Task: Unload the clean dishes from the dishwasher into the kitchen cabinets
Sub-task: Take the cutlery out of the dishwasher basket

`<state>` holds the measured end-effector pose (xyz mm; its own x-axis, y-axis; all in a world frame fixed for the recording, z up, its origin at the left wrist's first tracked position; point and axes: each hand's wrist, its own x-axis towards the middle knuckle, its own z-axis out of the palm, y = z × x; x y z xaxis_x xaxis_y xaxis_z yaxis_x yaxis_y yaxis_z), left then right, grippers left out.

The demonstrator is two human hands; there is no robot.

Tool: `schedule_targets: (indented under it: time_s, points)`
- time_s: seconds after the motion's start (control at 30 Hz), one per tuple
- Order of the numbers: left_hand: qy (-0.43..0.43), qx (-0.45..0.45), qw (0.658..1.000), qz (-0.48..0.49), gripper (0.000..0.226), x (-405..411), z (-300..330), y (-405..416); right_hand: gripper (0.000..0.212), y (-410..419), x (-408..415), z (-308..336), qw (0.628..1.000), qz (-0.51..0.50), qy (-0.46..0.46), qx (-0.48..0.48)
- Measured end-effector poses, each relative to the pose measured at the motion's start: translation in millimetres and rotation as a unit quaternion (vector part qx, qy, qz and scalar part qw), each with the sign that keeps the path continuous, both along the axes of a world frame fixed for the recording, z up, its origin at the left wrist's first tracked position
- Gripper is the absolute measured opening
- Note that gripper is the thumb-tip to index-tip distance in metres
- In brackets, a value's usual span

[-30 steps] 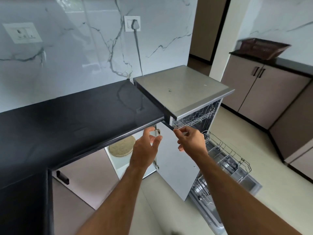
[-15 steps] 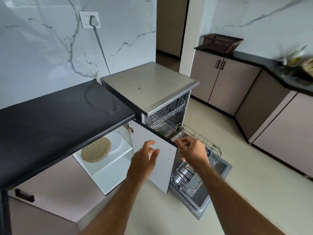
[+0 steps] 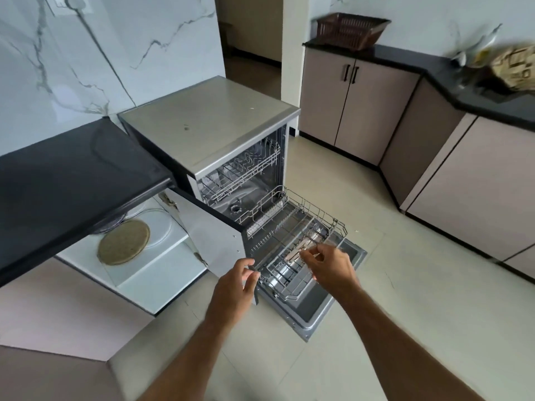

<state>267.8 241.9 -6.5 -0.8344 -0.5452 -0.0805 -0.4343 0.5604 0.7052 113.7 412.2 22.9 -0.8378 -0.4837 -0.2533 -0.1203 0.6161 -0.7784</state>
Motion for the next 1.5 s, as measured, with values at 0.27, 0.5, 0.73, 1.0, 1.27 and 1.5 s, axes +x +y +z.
schedule_targets:
  time_s: [0.27, 0.5, 0.73, 1.0, 1.27, 1.5]
  points:
    - [-0.011, 0.006, 1.000, 0.023, 0.030, -32.9, -12.8, 63.7, 0.024, 69.4, -49.9, -24.4, 1.000, 0.007, 0.011, 0.003]
    - [-0.020, -0.003, 1.000, 0.018, 0.030, -60.0, -8.8, 80.7, 0.026, 75.0, -75.2, -34.1, 1.000, -0.005, -0.006, -0.011]
    - [-0.016, 0.014, 0.999, 0.025, 0.033, -89.7, -14.7, 61.6, 0.025, 58.5, -100.8, -36.6, 1.000, -0.001, -0.012, 0.000]
    - [-0.006, 0.024, 0.999, 0.038, 0.032, -127.3, -30.1, 33.4, 0.026, 29.3, -153.2, -22.9, 1.000, 0.006, -0.010, 0.023]
    - [-0.021, 0.061, 0.997, 0.042, 0.035, -157.7, -42.9, 9.6, 0.030, -6.4, -178.5, -32.3, 0.998, 0.027, -0.017, 0.054]
    - [-0.038, 0.075, 0.995, 0.047, 0.036, -174.2, -60.0, -3.3, 0.021, -18.2, -194.9, -50.6, 0.997, 0.027, -0.031, 0.063]
